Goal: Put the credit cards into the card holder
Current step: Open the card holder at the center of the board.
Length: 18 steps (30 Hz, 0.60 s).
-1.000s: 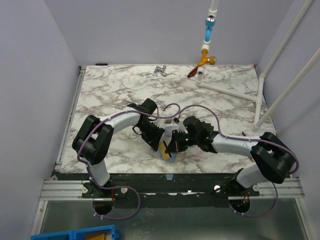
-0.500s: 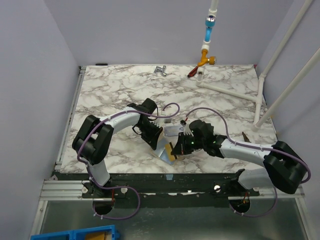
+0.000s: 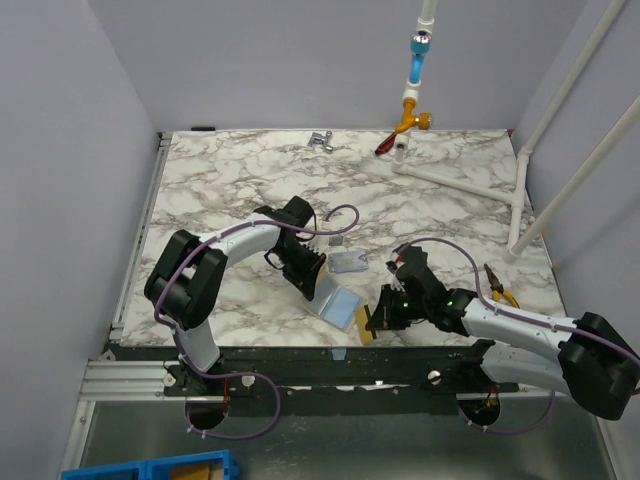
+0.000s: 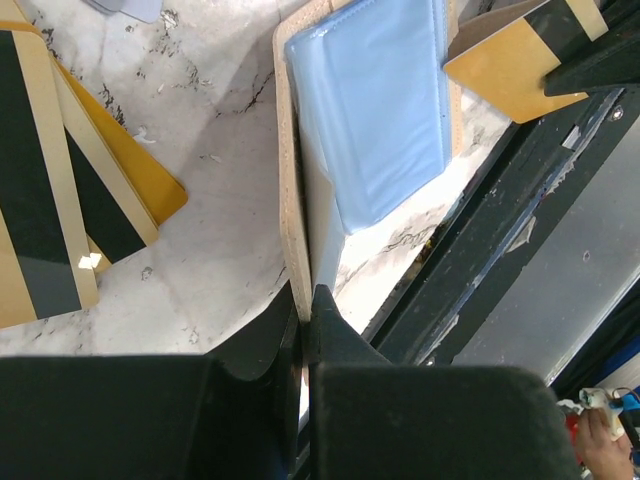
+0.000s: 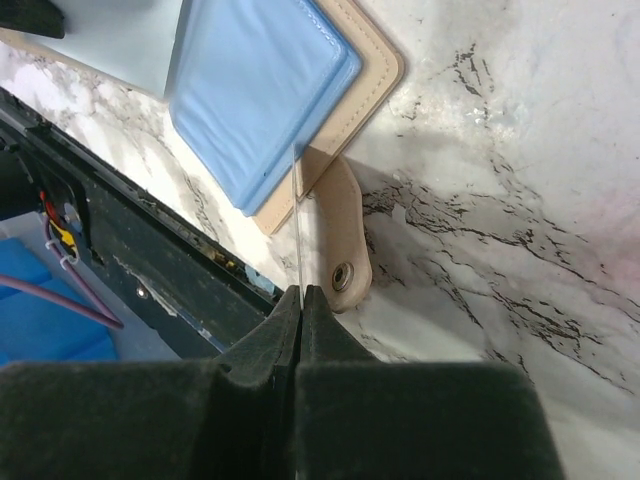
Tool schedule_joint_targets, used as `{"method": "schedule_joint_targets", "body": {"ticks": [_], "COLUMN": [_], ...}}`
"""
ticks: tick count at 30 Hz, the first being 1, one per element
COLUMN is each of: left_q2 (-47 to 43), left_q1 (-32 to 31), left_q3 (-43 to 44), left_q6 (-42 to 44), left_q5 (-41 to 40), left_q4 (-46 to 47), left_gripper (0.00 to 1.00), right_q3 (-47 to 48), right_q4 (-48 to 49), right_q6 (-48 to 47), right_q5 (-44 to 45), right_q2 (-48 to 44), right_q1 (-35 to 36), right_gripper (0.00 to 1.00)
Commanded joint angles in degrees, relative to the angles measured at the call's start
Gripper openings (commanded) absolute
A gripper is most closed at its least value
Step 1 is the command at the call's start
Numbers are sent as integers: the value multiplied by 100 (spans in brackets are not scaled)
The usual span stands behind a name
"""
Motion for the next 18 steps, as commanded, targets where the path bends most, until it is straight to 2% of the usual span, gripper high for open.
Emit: {"method": "schedule_joint_targets", "body": {"ticks": [1,18], "left_q2": [70,114], "left_q1": [-14,-23], "left_q3": [160,131], "left_q6": [-30,14], "left_q5": [214,210], "left_q4": [-38,-21], "left_gripper": [0,0], "right_q3": [-58,-56], "right_q4": [-249,111], "right_q6": [108,-37], "right_q5": [149,-20], "right_q2": [-11,281], "right_q1": [-21,-21], "right_gripper": [1,1]}}
